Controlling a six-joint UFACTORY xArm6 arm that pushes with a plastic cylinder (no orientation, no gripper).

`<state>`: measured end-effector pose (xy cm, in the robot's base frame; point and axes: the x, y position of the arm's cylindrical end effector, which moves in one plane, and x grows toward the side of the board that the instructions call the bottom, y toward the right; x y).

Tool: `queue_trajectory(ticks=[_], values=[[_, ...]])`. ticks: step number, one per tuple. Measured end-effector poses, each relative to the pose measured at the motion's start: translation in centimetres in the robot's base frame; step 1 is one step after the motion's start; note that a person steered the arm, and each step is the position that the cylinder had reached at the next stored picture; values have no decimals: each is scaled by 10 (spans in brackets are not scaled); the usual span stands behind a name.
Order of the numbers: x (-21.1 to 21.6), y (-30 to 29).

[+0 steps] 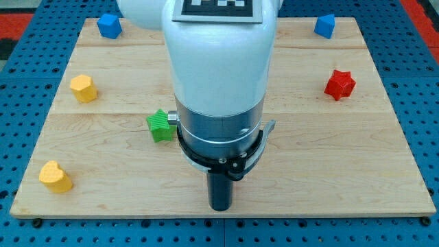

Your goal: Push the green star to the bottom right of the board

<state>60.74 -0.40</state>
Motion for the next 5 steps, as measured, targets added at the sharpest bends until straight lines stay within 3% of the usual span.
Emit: queue_trajectory(ticks=[2,5], values=[[-1,-90],[-120,-156]])
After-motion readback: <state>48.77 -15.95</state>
